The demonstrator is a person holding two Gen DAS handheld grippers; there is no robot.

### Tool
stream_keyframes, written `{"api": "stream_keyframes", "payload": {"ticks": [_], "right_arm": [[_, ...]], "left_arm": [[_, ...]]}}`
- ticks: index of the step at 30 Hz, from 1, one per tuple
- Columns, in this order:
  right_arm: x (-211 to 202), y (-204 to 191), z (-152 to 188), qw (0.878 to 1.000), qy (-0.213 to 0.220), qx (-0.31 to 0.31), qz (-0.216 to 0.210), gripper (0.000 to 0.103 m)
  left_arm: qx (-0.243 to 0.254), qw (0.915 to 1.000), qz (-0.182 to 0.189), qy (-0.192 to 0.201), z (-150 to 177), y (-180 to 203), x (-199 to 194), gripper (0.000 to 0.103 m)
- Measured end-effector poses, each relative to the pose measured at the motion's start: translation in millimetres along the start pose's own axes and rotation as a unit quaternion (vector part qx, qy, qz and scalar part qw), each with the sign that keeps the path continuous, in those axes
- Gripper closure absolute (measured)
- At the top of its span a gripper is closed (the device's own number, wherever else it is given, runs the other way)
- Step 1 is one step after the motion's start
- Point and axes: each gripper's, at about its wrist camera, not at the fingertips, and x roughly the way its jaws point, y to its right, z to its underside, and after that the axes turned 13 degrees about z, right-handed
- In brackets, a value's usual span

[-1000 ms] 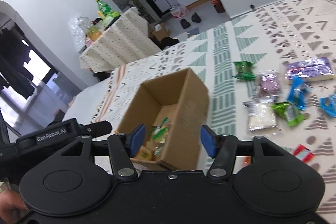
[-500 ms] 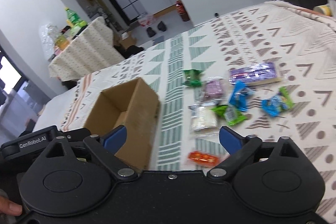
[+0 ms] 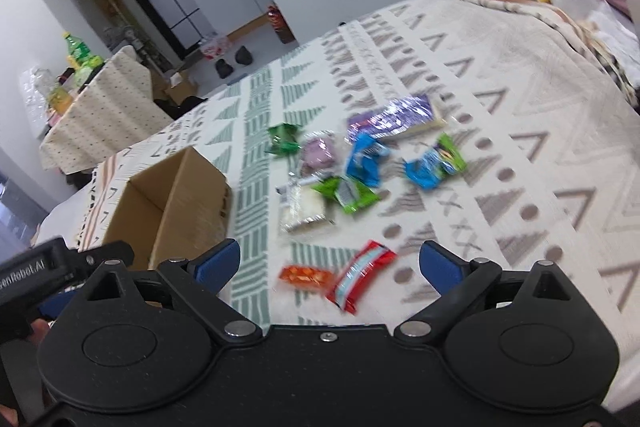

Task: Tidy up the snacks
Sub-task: 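Grasp the orange candy with the left gripper while the right gripper grasps the red-and-blue wrapper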

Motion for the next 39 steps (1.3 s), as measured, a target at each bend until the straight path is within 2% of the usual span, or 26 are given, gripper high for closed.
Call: {"api": "stream_keyframes", "payload": {"ticks": [8,13,19,22,23,24,26,31,37,39], "right_arm": [[4,12,10,0.999,-0.014,0.016,0.031,0.006],[16,23,11,0.998,-0.037,0.043,0.039,0.008],[33,33,14,0.994,-0.069,0.083,0.001,0.022],[48,32,14,0.992,-0.084,0.092,0.001,0.034],[52,32,14,0.992,-0.088,0.096,0.002,0.041],[57,32,13,0.991,-0.092,0.101,0.001,0.046],[66,32,11,0.988,-0.096,0.116,-0.011,0.049],[83,29,11,0.985,-0.115,0.126,-0.023,0.057],[94,24,13,0.984,-0.127,0.125,-0.02,0.06],[100,23,13,0.984,-0.131,0.122,-0.017,0.066]], "left_arm": [[0.0,0.9986,0.04,-0.034,8,16,16,0.0],[0.006,0.9974,0.049,-0.052,17,25,29,0.0],[0.003,0.9955,0.068,-0.065,25,27,47,0.001],[-0.004,0.9953,0.072,-0.065,28,26,56,0.003],[-0.01,0.9952,0.072,-0.065,29,25,59,0.003],[-0.016,0.9952,0.073,-0.063,30,24,62,0.007],[-0.03,0.995,0.073,-0.061,31,22,69,0.013],[-0.061,0.992,0.083,-0.072,33,19,90,0.039],[-0.098,0.9882,0.087,-0.08,36,13,108,0.059],[-0.108,0.9864,0.089,-0.087,37,12,112,0.061]]}}
